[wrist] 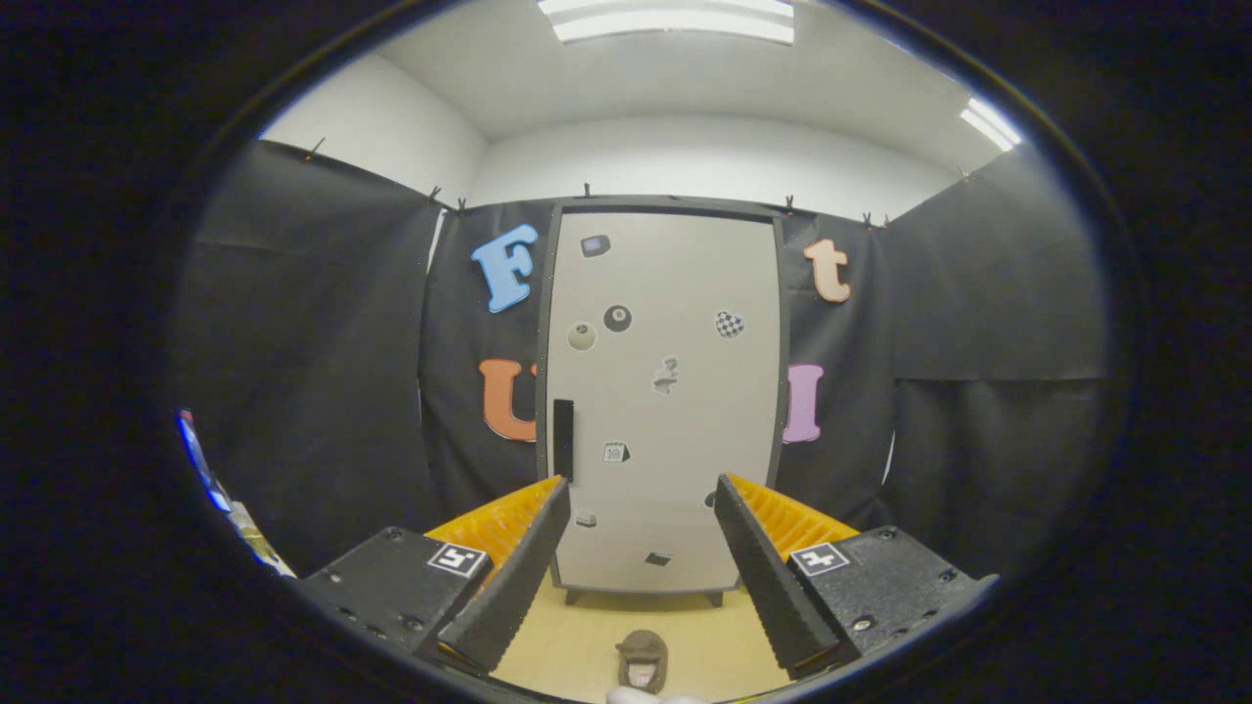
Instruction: Open the shoe cabinet door, grab the shoes and put them into the shoe cabinet, then close the shoe cabinet door.
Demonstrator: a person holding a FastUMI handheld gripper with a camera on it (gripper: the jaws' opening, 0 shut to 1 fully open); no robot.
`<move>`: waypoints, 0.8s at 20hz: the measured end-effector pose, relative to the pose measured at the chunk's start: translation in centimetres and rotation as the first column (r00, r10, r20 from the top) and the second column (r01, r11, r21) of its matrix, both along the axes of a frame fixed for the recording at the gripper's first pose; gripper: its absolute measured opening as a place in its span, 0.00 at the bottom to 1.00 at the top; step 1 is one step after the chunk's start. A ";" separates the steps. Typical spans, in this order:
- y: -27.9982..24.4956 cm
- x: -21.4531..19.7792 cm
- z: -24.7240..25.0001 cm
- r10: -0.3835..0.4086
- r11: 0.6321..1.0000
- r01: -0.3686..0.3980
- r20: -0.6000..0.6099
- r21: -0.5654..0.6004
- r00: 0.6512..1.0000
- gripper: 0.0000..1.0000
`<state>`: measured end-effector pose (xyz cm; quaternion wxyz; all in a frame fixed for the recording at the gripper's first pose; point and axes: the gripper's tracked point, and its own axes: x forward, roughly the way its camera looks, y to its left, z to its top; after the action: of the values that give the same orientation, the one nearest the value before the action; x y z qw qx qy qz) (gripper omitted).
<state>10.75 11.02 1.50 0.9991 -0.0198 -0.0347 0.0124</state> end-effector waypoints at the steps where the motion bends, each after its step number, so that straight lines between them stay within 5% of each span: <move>1: 0.9 1.2 0.0 0.014 1.000 -0.014 -0.003 0.006 1.000 0.98; 11: 7.5 17.8 -1.5 0.070 0.997 -0.069 -0.047 0.017 0.996 0.97; 16: 8.6 24.9 -3.6 0.066 0.998 -0.064 -0.095 0.027 0.993 0.84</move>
<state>35.65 19.66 -2.12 0.9989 -0.0063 0.0127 0.0455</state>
